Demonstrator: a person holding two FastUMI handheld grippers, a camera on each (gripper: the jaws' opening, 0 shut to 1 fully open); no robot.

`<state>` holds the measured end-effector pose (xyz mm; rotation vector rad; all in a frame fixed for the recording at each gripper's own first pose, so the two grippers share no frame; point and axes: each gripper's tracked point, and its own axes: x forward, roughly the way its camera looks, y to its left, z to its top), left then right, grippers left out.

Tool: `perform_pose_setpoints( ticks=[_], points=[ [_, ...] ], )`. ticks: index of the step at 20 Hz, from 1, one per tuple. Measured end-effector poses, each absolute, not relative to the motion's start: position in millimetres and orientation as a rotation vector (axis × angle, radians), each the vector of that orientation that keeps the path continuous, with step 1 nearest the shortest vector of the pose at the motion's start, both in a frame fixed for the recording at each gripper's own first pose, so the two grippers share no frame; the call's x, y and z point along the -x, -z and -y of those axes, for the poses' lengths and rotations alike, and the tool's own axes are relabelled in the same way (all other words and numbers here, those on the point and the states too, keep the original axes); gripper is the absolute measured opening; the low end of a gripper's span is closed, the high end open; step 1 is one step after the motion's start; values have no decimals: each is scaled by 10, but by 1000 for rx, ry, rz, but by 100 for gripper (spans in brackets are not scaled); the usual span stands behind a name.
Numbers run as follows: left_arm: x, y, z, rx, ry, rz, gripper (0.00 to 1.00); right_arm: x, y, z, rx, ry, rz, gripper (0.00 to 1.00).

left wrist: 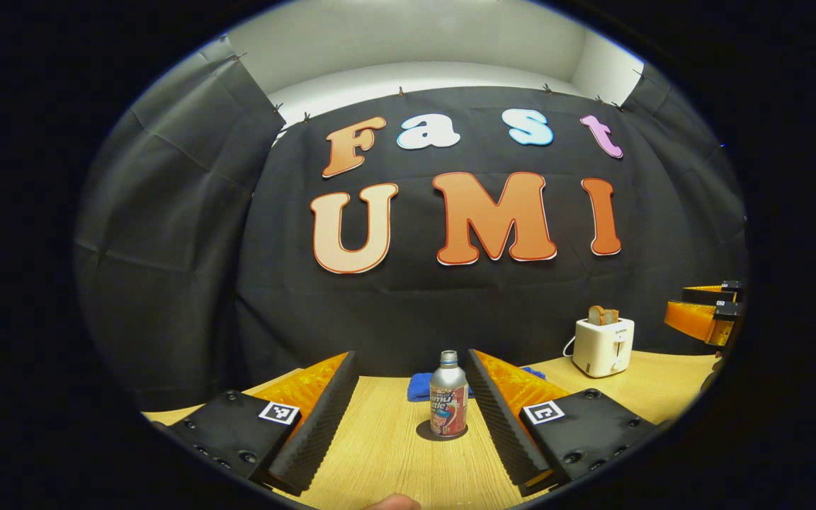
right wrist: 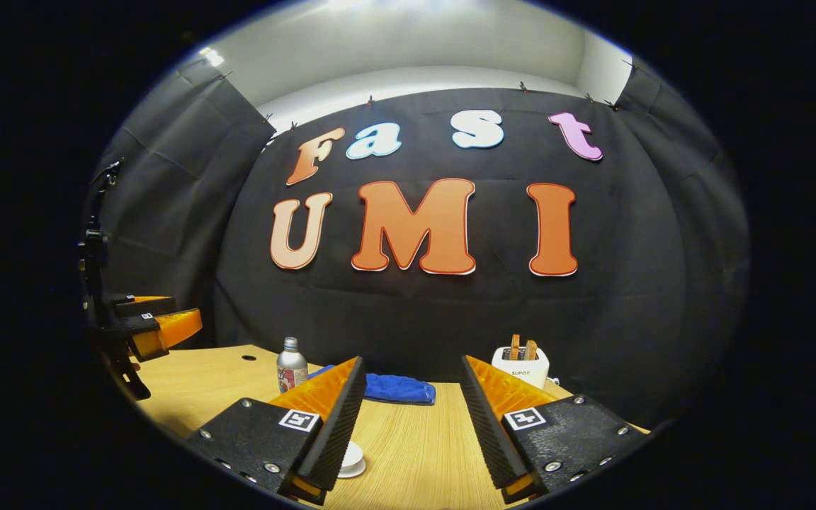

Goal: Open the teacup lid with one hand, grasp the water bottle and pour water into the teacup with the other hand; after pouring, place the water bottle on the coaster and then close the teacup lid.

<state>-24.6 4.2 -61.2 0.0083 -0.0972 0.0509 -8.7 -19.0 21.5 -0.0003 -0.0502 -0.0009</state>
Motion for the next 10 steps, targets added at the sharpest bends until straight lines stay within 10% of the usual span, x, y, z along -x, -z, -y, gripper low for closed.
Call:
perform_pose_setpoints(
  ticks=[10],
  points=[
    [240,651,-171,-11,-90,94,96,63,-274,219,-6,-5,61,80]
  ],
)
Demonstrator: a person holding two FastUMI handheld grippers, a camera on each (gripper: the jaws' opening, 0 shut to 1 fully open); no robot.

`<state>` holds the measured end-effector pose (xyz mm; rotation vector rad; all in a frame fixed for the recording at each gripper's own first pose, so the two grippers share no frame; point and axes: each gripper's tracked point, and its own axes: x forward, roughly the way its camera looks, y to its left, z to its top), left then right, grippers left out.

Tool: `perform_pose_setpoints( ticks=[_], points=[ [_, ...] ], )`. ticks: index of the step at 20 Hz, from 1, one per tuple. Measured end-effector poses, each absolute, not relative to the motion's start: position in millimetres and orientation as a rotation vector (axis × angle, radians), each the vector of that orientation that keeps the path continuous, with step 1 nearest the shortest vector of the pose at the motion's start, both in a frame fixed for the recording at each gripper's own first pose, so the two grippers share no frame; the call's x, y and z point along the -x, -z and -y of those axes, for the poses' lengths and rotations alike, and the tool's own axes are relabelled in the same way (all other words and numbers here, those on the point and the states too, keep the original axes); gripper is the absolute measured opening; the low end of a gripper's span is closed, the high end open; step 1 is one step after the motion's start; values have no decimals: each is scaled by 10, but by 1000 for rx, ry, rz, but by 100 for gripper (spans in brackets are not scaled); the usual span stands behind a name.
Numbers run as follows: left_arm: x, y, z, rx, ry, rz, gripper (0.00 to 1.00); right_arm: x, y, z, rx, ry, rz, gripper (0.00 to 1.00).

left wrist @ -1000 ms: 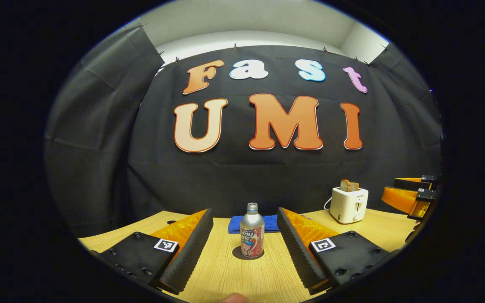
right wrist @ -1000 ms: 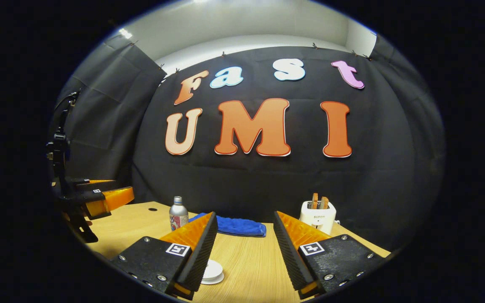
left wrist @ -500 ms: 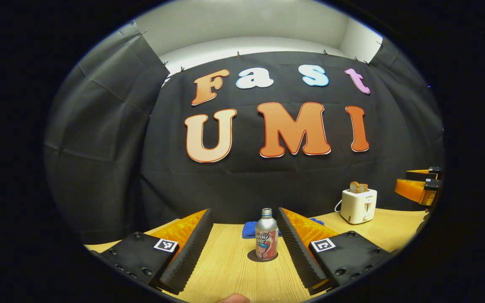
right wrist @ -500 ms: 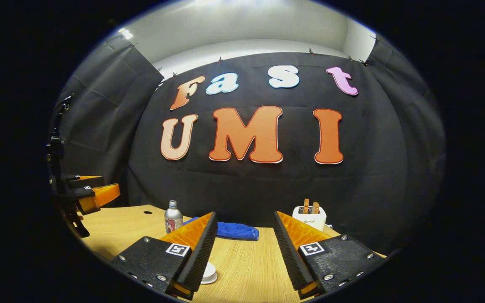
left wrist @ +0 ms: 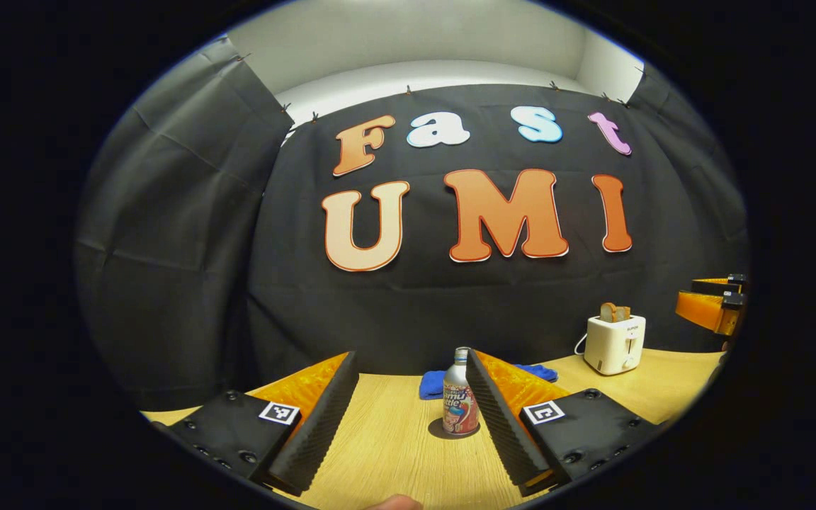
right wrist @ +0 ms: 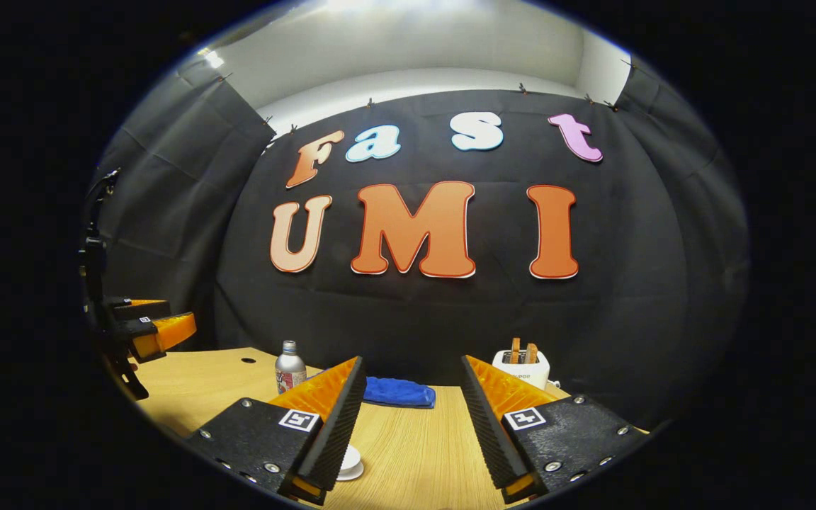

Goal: Open the teacup lid with one hand, grasp the water bottle and pour water into the teacup with the other hand; after pouring, place the water bottle on the coaster and then close the teacup lid.

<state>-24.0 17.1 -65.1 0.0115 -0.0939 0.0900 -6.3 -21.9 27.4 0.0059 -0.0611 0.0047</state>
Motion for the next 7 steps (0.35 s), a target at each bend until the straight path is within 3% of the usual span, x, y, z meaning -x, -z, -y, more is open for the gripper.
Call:
perform_pose_setpoints(
  ticks=[5,6,7],
  points=[
    [236,571,-191,-14,-100,121,100,50,-315,295,7,22,83,80],
    [227,562,-193,-10,-100,126,96,48,-328,306,8,27,87,84],
    [234,554,-190,-7,-98,131,96,41,-334,313,6,30,91,80]
  ],
)
